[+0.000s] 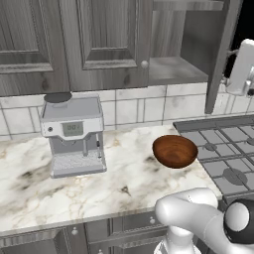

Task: Open the cabinet and move the ladle to the pot. Then close the cabinet.

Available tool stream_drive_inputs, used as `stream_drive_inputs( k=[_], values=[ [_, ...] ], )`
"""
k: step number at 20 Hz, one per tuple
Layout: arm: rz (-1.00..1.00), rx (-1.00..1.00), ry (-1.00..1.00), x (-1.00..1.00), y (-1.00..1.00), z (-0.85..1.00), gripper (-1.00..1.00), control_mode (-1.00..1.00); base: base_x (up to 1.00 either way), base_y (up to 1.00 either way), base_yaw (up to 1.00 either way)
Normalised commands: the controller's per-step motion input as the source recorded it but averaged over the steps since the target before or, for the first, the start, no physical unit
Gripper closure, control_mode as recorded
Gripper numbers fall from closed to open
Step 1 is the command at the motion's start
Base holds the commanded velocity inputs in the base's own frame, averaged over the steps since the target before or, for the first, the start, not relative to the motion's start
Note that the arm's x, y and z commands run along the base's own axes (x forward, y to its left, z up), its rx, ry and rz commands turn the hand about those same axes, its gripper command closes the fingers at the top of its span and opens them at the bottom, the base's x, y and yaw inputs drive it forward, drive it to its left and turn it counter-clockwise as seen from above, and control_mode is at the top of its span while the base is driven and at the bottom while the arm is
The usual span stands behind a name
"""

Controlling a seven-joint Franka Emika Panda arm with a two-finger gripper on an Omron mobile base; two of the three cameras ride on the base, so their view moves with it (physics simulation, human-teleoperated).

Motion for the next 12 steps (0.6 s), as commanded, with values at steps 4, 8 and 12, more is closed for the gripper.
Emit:
stream_drive_inputs(
  k=[4, 8, 12],
  values=[
    [0.08, 0.00, 0.00, 0.11, 1.00, 0.00, -1.00, -1.00, 0.00, 0.00, 0.00],
    [0.01, 0.00, 0.00, 0.73, 1.00, 0.00, -1.00, -1.00, 0.00, 0.00, 0.00],
    [-0.05, -0.07, 0.00, 0.96, 0.88, 0.00, -1.00, -1.00, 0.00, 0.00, 0.00]
  ],
)
